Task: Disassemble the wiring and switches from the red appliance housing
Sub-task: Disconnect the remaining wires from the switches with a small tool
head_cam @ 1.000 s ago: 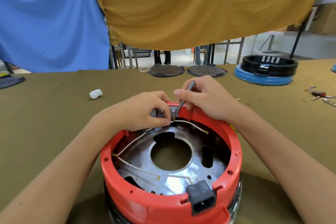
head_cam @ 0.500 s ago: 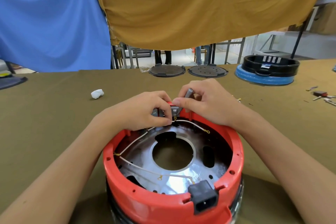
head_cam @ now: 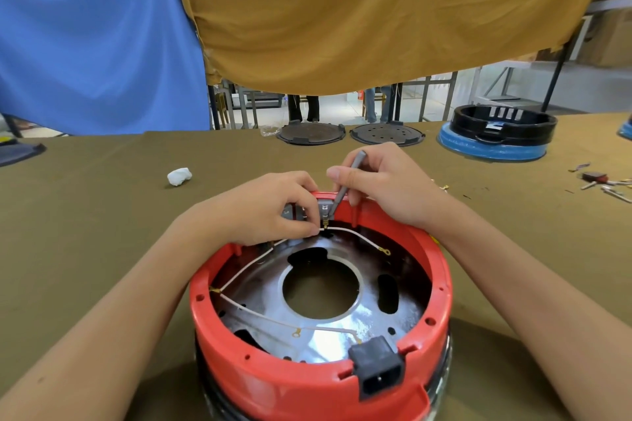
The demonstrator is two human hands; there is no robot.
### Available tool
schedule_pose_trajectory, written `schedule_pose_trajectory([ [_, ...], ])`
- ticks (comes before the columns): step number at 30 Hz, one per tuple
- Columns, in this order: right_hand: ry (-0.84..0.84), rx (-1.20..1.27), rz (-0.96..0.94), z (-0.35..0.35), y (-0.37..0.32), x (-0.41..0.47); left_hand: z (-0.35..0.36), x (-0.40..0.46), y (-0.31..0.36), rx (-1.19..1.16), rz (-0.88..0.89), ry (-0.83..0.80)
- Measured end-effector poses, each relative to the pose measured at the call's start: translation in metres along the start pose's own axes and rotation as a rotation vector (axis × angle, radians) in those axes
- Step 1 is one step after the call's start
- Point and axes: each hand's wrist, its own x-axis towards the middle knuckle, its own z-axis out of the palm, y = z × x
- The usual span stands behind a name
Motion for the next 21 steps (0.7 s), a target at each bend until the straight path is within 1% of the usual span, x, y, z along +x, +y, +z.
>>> schedule_pose_trajectory([
  [3,0.01,0.012,0.003,0.0006,0.0008,-0.0016,-0.0001,0.0001,0.0001,0.0,0.001,0.003],
  [7,0.052,-0.091,-0.098,0.0005,-0.0028,-0.0064,-0.0002,0.0001,-0.0002,-0.004,-0.005,0.002],
  [11,-0.009,-0.17,-0.144,-0.0014,-0.0066,-0.0084,-0.0001,0.0,-0.0009,-0.006,-0.002,0.008],
  [15,-0.013,-0.155,-0.121,-0.0011,-0.0057,-0.0066,-0.0002,0.0001,-0.0019,0.0,-0.001,0.002],
  [21,-0.001,-0.069,-0.034,0.0005,-0.0049,-0.0018,-0.0001,0.001,-0.0017,0.003,-0.008,-0.009],
])
